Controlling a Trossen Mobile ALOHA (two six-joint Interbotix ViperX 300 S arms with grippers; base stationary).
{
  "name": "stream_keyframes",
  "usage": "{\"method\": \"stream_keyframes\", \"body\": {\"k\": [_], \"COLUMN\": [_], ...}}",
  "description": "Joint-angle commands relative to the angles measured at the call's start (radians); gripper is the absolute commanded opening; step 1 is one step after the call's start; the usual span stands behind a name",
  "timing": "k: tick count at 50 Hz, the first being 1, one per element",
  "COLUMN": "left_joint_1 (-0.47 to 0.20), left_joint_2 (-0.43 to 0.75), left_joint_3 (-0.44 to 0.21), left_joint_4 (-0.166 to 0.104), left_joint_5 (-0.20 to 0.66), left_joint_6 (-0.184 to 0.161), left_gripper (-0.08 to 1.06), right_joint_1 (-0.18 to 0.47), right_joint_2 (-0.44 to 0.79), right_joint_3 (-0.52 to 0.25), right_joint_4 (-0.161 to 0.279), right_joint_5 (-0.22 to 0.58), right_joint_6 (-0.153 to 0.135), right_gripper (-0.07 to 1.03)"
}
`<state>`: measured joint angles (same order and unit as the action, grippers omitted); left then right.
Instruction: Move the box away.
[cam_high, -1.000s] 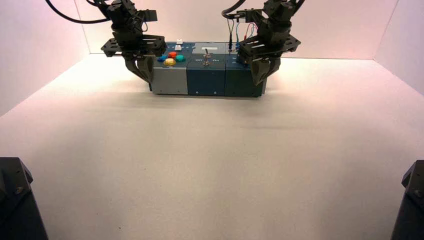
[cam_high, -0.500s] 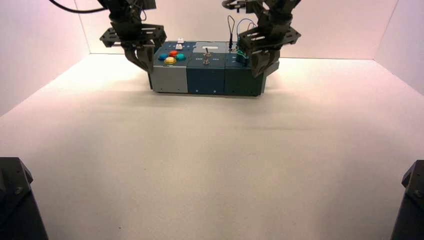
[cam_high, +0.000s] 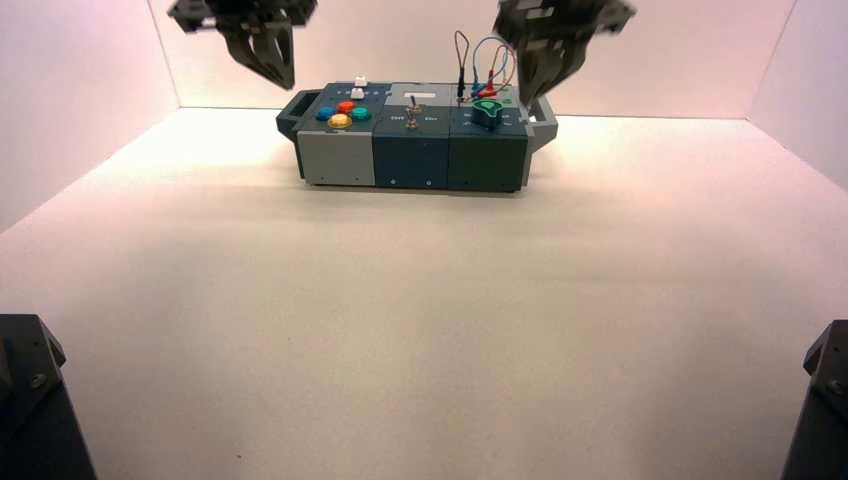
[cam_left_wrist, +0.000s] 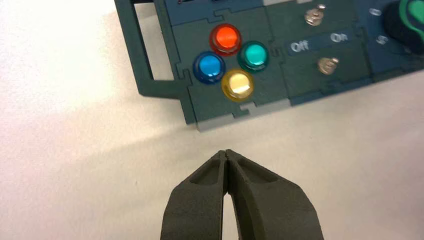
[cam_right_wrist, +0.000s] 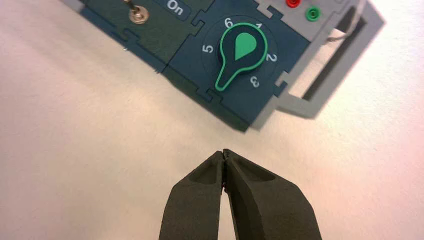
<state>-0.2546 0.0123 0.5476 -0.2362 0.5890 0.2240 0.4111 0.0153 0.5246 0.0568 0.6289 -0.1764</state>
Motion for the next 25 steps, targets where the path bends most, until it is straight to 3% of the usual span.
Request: {"method": "stream_keyframes", "body": {"k": [1,7,13,15,19,25], "left_joint_1": [-0.002,0.000,0.000,0.002,0.000,0.002], "left_joint_2": [-0.075,-0.100,-0.103,-0.101,-0.101,-0.092], "left_joint_3": [-0.020,-0.041,-0.061,-0.063,-0.063,-0.061], "left_joint_4": [0.000,0.002,0.002,0.002,0.002,0.002], "left_joint_5": [0.063,0.140,0.209,0.212,0.209,0.192], "left_joint_6": [0.003,0.006,0.035,0.041,0.086,0.098], "left_gripper": [-0.03,-0.03,-0.03,-0.03,-0.03,-0.03], "right_joint_1": [0.000,0.000,0.002,0.002,0.002,0.002], "right_joint_2": [-0.097,-0.141,-0.164,-0.166,-0.175,-0.184], "right_joint_3": [-0.012,-0.017,-0.011,-0.008,0.009,0.034], "right_joint_4": [0.006,0.008,0.009,0.009,0.006,0.000], "right_joint_5": [0.067,0.144,0.179,0.181,0.175,0.147], "right_joint_6": [0.002,0.002,-0.006,-0.008,-0.009,-0.015], "right_gripper": [-0.02,-0.02,-0.02,-0.02,-0.02,-0.02]}}
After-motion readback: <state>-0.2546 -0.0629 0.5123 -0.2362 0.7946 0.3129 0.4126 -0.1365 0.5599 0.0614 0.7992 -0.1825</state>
